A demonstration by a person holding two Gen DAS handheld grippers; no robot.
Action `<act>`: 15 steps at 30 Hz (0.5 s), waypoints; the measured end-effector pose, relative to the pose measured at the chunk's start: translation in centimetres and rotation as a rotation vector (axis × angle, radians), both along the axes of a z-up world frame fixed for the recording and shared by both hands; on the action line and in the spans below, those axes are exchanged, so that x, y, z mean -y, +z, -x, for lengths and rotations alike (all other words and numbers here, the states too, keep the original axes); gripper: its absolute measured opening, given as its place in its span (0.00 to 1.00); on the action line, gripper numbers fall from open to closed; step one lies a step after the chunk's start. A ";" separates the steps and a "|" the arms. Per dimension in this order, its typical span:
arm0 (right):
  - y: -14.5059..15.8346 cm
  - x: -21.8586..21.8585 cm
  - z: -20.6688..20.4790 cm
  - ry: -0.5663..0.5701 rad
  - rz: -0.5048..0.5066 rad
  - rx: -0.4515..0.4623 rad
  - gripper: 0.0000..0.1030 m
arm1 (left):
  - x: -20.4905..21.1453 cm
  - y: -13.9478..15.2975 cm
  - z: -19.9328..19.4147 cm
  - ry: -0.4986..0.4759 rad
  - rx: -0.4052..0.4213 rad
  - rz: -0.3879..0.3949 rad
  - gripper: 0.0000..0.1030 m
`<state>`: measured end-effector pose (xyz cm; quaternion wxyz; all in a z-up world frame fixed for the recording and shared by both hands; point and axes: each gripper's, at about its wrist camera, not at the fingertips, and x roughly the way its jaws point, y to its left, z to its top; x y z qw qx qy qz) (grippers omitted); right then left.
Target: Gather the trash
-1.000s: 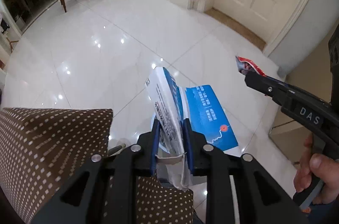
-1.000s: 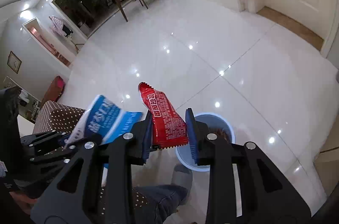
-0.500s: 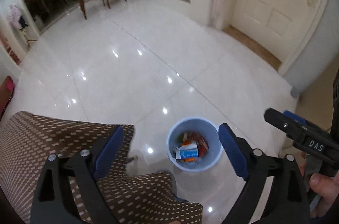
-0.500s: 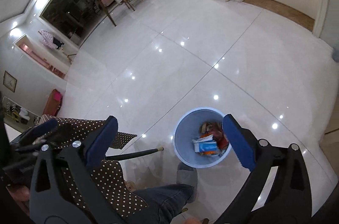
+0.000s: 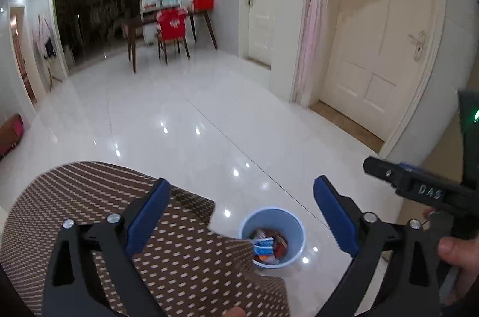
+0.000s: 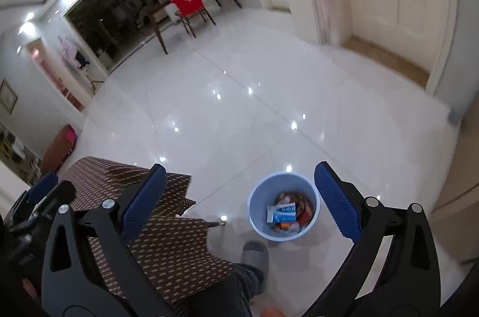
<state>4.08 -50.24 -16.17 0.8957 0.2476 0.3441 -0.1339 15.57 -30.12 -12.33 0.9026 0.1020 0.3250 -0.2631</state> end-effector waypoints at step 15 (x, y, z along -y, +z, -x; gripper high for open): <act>15.6 -17.6 3.6 0.166 0.280 0.234 0.94 | -16.6 11.1 9.3 0.255 0.256 0.061 0.95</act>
